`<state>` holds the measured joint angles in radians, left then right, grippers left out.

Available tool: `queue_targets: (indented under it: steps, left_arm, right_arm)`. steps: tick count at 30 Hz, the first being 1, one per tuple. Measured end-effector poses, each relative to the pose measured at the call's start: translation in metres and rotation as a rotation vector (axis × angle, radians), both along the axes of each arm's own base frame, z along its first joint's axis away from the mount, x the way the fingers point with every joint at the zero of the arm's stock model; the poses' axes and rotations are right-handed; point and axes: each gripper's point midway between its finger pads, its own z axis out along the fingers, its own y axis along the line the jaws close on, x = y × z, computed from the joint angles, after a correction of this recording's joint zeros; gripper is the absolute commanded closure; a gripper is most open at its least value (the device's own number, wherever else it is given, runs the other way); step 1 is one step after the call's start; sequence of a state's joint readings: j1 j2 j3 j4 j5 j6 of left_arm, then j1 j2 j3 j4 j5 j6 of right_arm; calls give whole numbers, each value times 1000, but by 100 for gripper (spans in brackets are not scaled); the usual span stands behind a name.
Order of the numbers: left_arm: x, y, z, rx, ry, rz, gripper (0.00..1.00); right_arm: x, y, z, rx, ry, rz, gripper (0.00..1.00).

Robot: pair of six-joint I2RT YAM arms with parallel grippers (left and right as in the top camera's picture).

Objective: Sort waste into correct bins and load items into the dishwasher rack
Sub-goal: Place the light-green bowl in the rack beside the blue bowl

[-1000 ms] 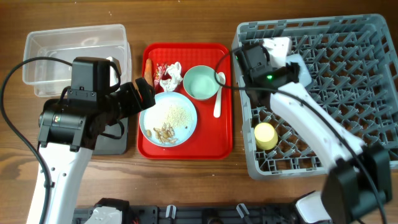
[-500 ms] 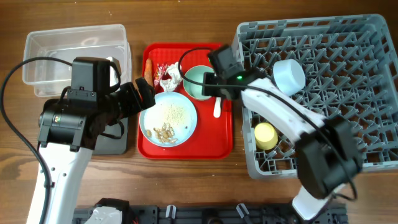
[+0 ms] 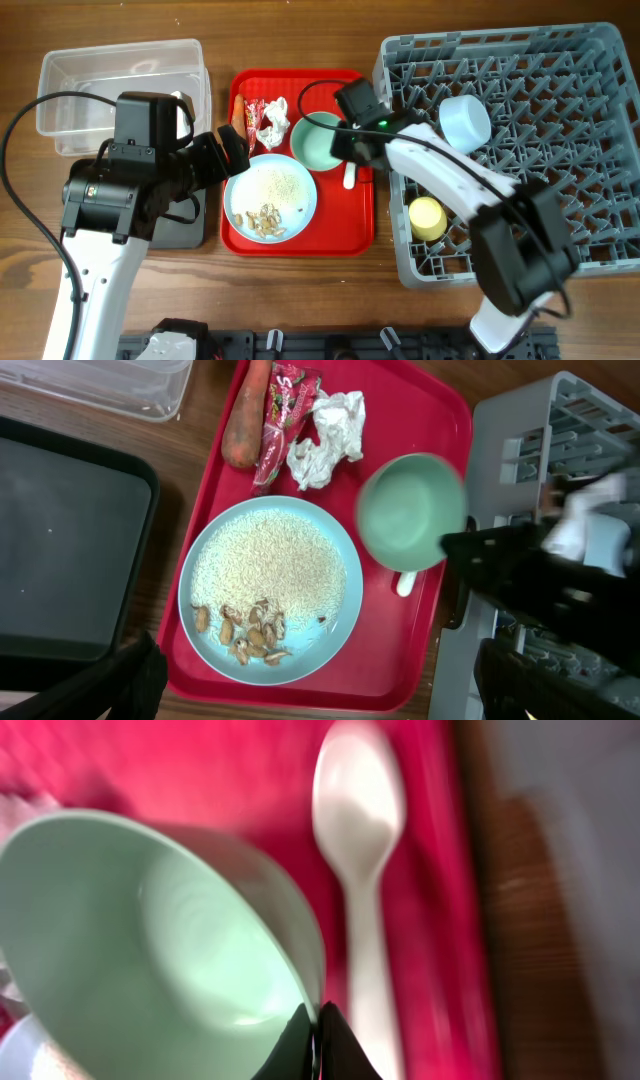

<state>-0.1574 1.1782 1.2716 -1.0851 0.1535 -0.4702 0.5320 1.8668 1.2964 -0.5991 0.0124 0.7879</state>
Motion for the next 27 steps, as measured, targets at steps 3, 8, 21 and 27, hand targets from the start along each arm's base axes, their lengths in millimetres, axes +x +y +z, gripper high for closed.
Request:
queue_targets:
  steps: [3, 8, 21, 27]
  left_arm:
    - [0, 0, 0, 0, 0, 0, 0]
    - [0, 0, 0, 0, 0, 0, 0]
    - [0, 0, 0, 0, 1, 0, 0]
    - [0, 0, 0, 0, 0, 0, 0]
  right_arm:
    - [9, -35, 69, -92, -190, -63, 96]
    - [-9, -154, 176, -399, -454, -350, 96]
    - [-34, -375, 164, -1206, -105, -642, 96]
    - [-13, -378, 118, -1377, 69, -446, 96]
